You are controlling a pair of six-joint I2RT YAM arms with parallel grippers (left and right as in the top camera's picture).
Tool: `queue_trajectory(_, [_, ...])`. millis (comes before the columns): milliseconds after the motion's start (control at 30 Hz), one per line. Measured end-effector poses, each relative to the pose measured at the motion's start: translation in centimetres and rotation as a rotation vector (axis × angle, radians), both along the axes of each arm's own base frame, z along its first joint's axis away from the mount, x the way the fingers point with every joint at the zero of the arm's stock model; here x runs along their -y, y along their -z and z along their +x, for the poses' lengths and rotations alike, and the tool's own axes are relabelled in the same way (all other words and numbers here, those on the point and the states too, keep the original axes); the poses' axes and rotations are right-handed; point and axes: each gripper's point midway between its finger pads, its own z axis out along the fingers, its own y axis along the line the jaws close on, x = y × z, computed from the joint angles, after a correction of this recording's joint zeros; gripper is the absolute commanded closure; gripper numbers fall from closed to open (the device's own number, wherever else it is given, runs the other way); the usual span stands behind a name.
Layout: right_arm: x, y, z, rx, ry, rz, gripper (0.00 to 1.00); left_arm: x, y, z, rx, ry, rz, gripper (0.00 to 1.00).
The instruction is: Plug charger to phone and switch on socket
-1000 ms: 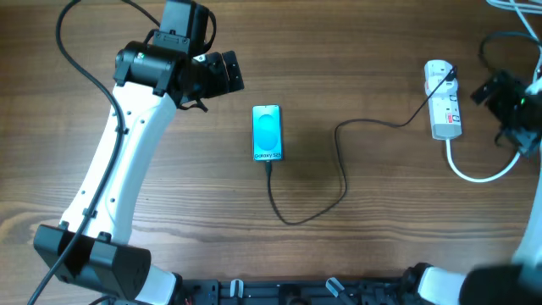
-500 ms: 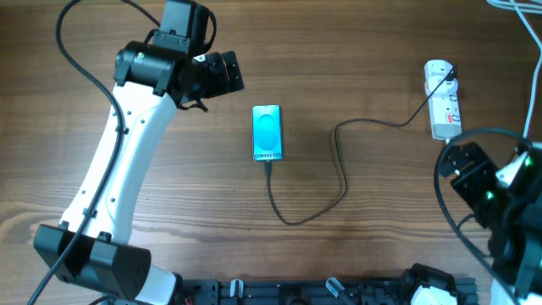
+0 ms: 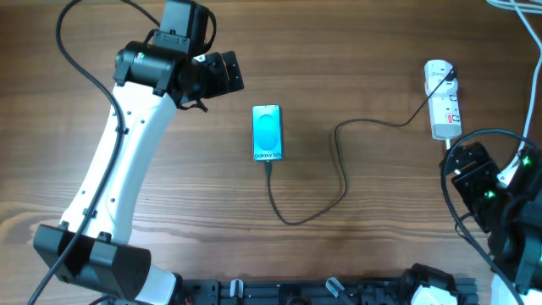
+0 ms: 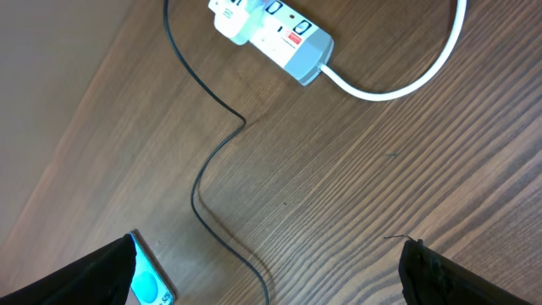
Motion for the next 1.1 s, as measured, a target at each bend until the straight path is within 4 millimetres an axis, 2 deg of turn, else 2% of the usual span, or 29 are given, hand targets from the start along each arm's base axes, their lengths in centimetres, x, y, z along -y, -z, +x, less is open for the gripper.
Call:
queue_trajectory(200, [0.0, 0.7, 0.1, -0.035, 0.000, 0.012, 0.00, 0.0, 0.0, 0.0, 0.000, 0.000, 0.000, 0.00])
queue_trajectory(333, [-0.1, 0.3, 0.7, -0.004, -0.039, -0.018, 0.00, 0.0, 0.0, 0.0, 0.000, 0.000, 0.000, 0.00])
queue_trajectory(433, [-1.6, -1.7, 2.4, 0.117, -0.197, -0.129, 0.00, 0.0, 0.0, 0.0, 0.000, 0.000, 0.000, 0.00])
queue_trajectory(500, [-3.5, -3.5, 2.7, 0.223, -0.332, -0.217, 0.00, 0.0, 0.0, 0.0, -0.001, 0.000, 0.000, 0.00])
queue_trajectory(567, [-5.2, -5.1, 2.5, 0.333, -0.446, -0.298, 0.00, 0.0, 0.0, 0.0, 0.000, 0.000, 0.000, 0.00])
queue_trajectory(667, [-7.2, -6.5, 1.6, 0.473, -0.569, -0.398, 0.00, 0.0, 0.0, 0.0, 0.000, 0.000, 0.000, 0.00])
queue_trajectory(833, [-7.7, -5.3, 0.5, 0.578, -0.618, -0.489, 0.00, 0.0, 0.0, 0.0, -0.001, 0.000, 0.000, 0.00])
queue_trajectory(1100, [-8.1, -1.5, 1.4, 0.701, -0.626, -0.549, 0.00, 0.0, 0.0, 0.0, 0.000, 0.000, 0.000, 0.00])
